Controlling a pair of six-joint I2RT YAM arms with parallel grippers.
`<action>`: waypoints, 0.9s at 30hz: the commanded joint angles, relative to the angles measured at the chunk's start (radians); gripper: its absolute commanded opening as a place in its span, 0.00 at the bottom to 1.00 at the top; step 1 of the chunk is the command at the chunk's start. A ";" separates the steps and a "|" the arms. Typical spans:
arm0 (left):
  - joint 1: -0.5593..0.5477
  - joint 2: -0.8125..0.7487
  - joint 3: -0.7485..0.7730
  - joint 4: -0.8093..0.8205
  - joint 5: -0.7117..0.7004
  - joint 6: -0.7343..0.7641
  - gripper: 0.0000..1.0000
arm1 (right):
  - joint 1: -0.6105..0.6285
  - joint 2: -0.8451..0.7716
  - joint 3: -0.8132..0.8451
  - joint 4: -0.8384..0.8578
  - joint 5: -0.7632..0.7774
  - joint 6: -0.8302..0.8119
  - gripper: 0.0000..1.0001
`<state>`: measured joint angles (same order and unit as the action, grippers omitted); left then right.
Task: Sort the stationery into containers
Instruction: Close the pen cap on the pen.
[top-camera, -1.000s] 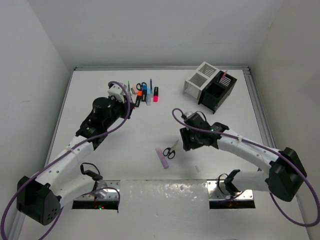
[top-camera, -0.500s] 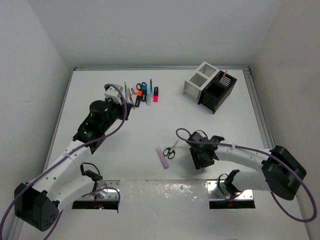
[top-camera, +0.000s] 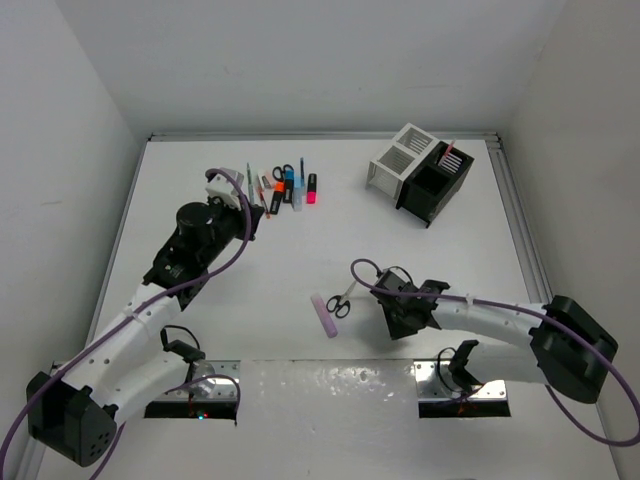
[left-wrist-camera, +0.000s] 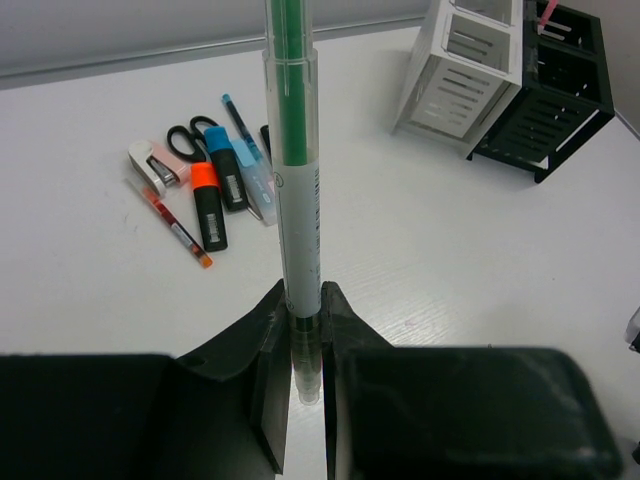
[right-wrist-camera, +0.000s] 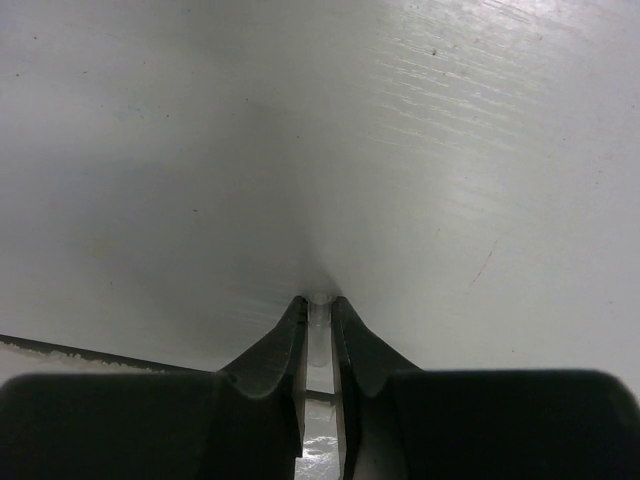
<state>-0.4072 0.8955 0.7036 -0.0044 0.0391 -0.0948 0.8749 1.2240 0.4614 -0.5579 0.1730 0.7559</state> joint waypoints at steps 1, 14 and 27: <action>-0.010 -0.023 0.004 0.018 -0.005 -0.006 0.00 | 0.006 -0.021 -0.038 -0.002 0.043 0.040 0.13; -0.012 -0.024 0.013 0.021 -0.004 0.000 0.00 | 0.019 -0.017 -0.075 -0.002 0.019 0.080 0.21; -0.013 -0.027 0.011 0.038 0.048 0.026 0.00 | 0.032 -0.038 0.119 -0.068 0.114 0.005 0.00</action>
<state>-0.4072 0.8814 0.7036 -0.0044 0.0490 -0.0860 0.9066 1.1896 0.4530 -0.5686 0.2092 0.8223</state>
